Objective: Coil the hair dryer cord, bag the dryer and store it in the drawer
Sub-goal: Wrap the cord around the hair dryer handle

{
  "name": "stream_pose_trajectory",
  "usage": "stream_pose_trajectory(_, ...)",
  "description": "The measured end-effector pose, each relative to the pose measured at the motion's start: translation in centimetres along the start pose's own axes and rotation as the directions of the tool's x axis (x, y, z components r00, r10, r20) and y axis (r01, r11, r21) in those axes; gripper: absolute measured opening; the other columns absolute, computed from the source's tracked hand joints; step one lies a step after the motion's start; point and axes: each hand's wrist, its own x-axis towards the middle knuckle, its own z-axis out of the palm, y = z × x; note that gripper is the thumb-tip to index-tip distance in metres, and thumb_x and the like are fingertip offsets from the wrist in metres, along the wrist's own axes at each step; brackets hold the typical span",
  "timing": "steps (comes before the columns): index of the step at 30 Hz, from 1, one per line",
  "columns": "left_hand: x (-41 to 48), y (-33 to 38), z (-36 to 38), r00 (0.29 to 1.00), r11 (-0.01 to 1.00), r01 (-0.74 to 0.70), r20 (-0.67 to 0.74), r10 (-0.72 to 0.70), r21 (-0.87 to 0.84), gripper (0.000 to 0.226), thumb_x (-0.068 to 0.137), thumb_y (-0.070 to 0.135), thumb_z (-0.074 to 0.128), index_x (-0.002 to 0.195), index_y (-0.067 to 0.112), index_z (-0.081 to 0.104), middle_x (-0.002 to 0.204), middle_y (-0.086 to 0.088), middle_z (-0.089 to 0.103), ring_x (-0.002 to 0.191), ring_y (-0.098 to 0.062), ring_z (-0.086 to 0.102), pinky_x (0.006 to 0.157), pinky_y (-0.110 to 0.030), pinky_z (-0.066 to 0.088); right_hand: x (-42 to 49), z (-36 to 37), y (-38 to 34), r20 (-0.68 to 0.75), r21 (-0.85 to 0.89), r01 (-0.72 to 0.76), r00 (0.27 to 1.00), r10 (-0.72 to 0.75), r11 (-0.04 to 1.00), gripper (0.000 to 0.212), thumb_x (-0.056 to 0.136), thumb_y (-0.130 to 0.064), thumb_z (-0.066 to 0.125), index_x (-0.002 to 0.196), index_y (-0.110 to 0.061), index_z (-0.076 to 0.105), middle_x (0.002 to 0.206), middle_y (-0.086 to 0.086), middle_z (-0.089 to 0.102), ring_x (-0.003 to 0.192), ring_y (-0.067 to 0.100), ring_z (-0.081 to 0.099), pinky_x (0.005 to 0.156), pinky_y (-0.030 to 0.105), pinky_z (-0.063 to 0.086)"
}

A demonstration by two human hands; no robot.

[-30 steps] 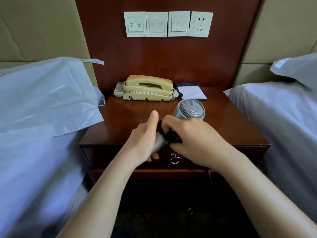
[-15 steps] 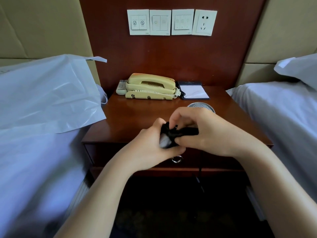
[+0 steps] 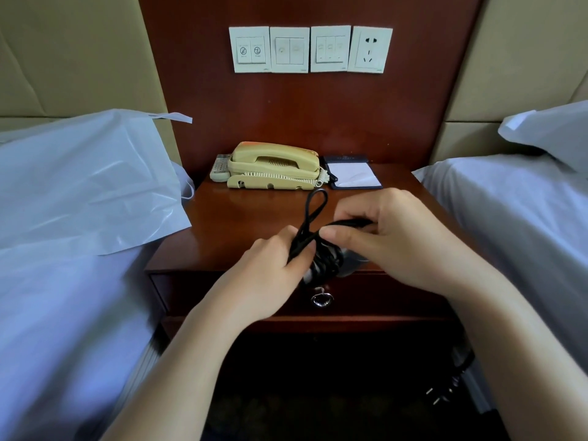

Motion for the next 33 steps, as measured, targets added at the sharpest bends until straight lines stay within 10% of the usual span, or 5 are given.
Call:
stream_pose_trajectory(9,-0.2,-0.4,-0.9,0.995,0.994,-0.016,0.103,0.005,0.111,0.038,0.091,0.051,0.035,0.110,0.023,0.052,0.053,0.003,0.051,0.045,-0.013,0.058,0.057,-0.036,0.053,0.9,-0.6,3.3,-0.334,-0.007,-0.059,0.941,0.053,0.998,0.042,0.087,-0.043,0.055,0.053,-0.021,0.045,0.049,-0.010,0.043,0.045,0.008,0.035,0.046,0.019,0.024)
stream_pose_trajectory(14,-0.6,-1.5,-0.8,0.979,0.996,-0.006,0.203,-0.012,0.085,0.031,0.096,0.045,0.031,0.095,0.021,0.051,0.051,-0.001,0.046,0.042,-0.012,0.055,0.037,-0.014,0.034,0.9,-1.9,7.5,-0.415,0.109,-0.115,0.897,0.150,0.987,0.048,0.092,-0.030,0.056,0.050,-0.017,0.036,0.042,-0.008,0.032,0.041,0.004,0.026,0.042,0.018,0.018)
stream_pose_trajectory(26,-0.3,-2.1,-0.5,0.967,0.941,-0.017,0.233,0.101,-0.338,0.031,0.098,0.020,0.030,0.076,0.008,0.050,0.047,-0.004,0.052,0.038,-0.019,0.049,0.033,-0.021,0.033,-0.1,0.1,13.1,-0.347,0.223,-0.345,0.846,0.405,0.912,0.051,0.091,-0.031,0.056,0.050,-0.015,0.030,0.049,-0.002,0.024,0.051,0.013,0.023,0.052,0.031,0.020)
stream_pose_trajectory(33,0.4,-3.0,-1.3,0.987,0.745,-0.092,0.040,0.157,-0.661,0.033,0.090,0.016,0.028,0.078,-0.003,0.054,0.053,-0.023,0.056,0.031,-0.021,0.041,0.035,-0.021,0.032,-0.6,1.6,13.8,-0.290,0.035,-0.443,0.853,0.433,0.896,0.054,0.091,-0.035,0.053,0.049,-0.016,0.027,0.049,-0.001,0.023,0.054,0.014,0.026,0.050,0.033,0.020)
